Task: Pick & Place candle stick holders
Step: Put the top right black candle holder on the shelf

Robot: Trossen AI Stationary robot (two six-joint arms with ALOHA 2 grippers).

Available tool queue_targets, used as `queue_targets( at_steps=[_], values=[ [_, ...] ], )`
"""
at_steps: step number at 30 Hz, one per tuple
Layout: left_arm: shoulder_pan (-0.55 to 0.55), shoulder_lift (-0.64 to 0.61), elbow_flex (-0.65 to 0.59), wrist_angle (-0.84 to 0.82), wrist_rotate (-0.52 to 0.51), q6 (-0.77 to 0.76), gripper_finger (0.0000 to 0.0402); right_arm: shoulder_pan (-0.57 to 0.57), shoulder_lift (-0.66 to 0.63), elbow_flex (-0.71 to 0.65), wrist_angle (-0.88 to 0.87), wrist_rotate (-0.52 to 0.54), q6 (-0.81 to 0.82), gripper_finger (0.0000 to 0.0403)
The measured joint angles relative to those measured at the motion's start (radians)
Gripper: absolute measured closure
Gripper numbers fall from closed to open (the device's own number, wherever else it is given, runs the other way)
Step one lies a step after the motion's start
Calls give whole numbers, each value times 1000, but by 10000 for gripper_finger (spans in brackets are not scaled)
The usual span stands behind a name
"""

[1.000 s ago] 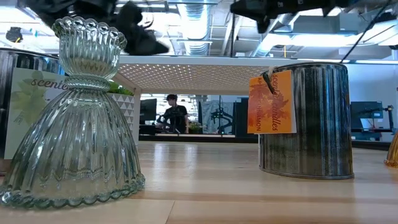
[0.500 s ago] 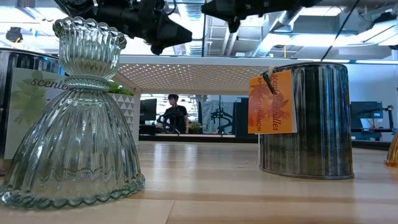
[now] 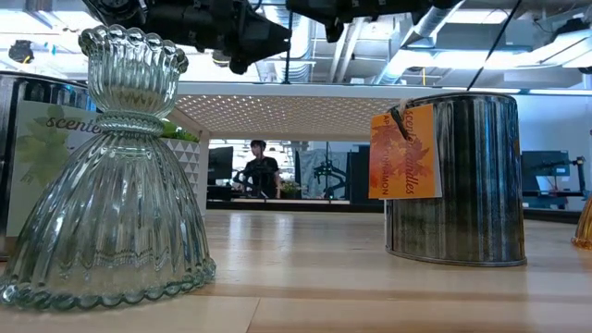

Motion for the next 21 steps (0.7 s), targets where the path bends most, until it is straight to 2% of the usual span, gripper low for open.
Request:
queue_targets(
  at_steps=[9, 21],
  values=[
    [0, 92, 0, 103, 0, -35, 249, 6, 0, 0, 21, -3, -2, 403],
    [0, 71, 0, 108, 0, -39, 292, 4, 0, 0, -10, -3, -2, 403]
  ],
)
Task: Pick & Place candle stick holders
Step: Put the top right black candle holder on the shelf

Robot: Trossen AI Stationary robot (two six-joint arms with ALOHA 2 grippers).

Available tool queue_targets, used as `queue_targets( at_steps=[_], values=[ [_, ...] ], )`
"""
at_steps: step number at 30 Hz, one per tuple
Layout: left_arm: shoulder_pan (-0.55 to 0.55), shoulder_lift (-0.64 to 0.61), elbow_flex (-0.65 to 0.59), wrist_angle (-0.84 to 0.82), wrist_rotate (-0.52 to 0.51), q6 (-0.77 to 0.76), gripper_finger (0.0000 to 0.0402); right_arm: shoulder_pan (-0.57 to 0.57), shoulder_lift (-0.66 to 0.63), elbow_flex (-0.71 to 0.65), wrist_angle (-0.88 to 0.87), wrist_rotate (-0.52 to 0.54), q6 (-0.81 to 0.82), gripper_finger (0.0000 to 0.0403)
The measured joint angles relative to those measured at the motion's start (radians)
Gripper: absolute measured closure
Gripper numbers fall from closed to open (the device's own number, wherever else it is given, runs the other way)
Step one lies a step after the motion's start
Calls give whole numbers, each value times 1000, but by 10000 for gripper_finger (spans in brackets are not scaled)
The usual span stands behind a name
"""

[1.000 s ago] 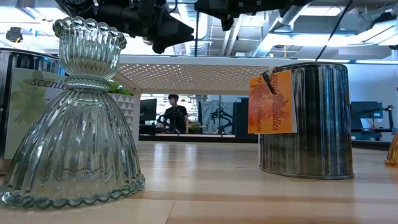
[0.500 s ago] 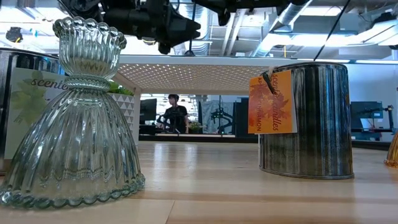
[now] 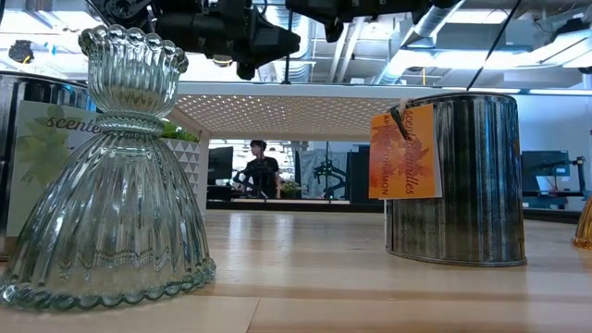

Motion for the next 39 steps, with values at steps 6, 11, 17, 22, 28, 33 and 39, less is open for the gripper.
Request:
queue_targets(
  at_steps=[6, 11, 17, 22, 28, 33, 39],
  values=[
    [0, -6, 0, -8, 0, 0, 313, 1, 0, 0, 0, 0, 0, 403],
    [0, -6, 0, -8, 1, 0, 335, 1, 0, 0, 0, 1, 0, 403],
    [-1, -6, 0, -8, 3, 0, 365, 0, 0, 0, 0, 3, 0, 403],
    [-1, -6, 0, -8, 3, 1, 379, 0, 0, 0, 0, 3, 3, 403],
    [-1, -6, 0, -8, 3, 0, 371, 0, 0, 0, 0, 3, 5, 398],
    [-1, -6, 0, -8, 2, 0, 386, 0, 0, 0, 1, 3, 12, 370],
    [-1, -7, 0, -13, -2, 0, 379, 0, -16, 0, -21, 3, 33, 332]
  ],
)
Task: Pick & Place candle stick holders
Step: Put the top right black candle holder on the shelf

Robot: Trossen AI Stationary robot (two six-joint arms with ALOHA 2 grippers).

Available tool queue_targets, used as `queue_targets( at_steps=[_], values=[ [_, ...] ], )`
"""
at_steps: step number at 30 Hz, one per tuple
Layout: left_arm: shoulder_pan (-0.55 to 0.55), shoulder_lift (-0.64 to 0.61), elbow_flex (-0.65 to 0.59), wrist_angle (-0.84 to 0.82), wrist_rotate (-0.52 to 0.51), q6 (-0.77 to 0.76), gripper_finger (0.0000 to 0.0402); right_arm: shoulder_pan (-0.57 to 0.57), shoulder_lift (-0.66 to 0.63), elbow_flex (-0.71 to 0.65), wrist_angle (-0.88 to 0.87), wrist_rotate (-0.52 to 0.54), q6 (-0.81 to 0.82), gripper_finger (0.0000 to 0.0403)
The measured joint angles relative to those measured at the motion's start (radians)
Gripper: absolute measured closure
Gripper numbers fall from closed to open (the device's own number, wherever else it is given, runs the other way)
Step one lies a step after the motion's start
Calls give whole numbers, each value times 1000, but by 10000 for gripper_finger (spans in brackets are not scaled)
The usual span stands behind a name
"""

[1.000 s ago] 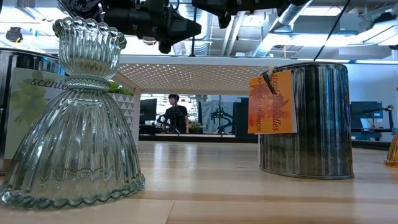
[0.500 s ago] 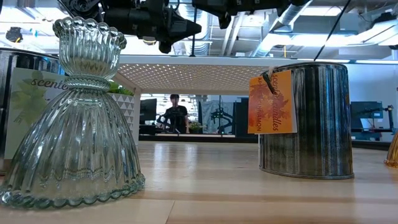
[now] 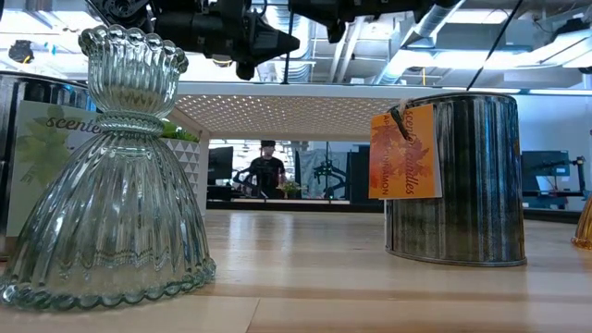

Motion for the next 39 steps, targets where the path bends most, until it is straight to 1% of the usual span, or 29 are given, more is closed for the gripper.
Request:
queue_targets(
  at_steps=[5, 9, 12, 14, 16, 21, 25, 29, 35, 39],
  values=[
    [1, -9, -2, -15, -3, 0, 387, -5, -68, 0, -77, -1, -4, 303],
    [4, -39, -27, -21, -6, 0, 382, -16, -148, 0, -201, -2, -8, 285],
    [9, -89, -56, -42, -26, 0, 382, -27, -204, 0, -305, 0, -7, 284],
    [18, -136, -82, -59, -54, 0, 386, -28, -230, 0, -351, 0, -7, 289],
    [26, -188, -117, -66, -58, 0, 386, -27, -254, -3, -390, 0, -8, 299],
    [53, -317, -205, -78, -79, -51, 381, -21, -313, -60, -389, 9, -8, 328],
    [70, -381, -265, -92, -92, -92, 385, -22, -361, -118, -346, 13, -7, 344],
    [75, -395, -293, -102, -93, -121, 384, -25, -417, -183, -294, 42, -8, 349],
    [74, -389, -304, -106, -93, -131, 384, -23, -503, -269, -278, 110, -6, 349],
    [67, -384, -304, -100, -108, -131, 384, -21, -557, -338, -221, 138, -3, 349]
  ],
)
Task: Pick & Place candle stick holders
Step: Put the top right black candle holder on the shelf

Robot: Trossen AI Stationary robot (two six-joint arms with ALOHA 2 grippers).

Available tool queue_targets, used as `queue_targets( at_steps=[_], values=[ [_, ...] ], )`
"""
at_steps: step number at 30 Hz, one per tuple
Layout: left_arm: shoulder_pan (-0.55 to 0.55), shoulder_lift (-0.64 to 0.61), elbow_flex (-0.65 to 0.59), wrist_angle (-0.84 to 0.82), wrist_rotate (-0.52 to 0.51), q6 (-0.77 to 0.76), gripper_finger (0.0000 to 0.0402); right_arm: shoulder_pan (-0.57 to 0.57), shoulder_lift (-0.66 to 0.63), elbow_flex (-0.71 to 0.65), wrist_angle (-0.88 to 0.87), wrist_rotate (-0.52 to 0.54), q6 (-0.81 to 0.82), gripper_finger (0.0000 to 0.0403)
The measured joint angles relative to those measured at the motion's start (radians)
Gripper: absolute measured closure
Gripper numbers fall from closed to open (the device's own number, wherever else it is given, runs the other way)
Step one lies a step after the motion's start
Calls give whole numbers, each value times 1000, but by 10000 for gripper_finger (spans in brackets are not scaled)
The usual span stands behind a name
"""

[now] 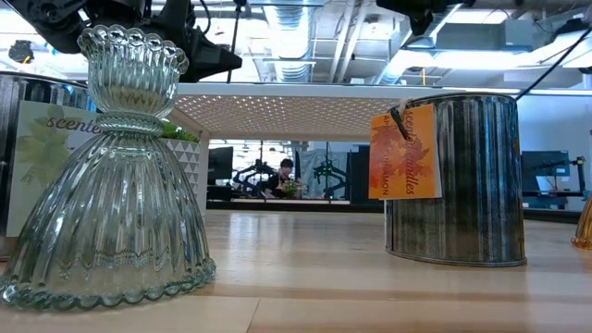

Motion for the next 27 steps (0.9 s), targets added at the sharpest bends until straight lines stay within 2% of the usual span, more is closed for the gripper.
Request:
queue_targets(
  at_steps=[7, 11, 16, 27],
  values=[
    [-36, 45, 0, 19, -9, -18, 384, -6, -74, -98, 92, 3, 16, 349],
    [-59, 71, 2, 41, -59, -19, 384, -5, -89, -114, 101, 3, 30, 349],
    [-76, 88, 3, 48, -64, -18, 381, -5, -91, -128, 102, 3, 32, 349],
    [-96, 93, 0, 34, -64, -19, 343, -5, -90, -132, 101, 3, 32, 349]
  ],
)
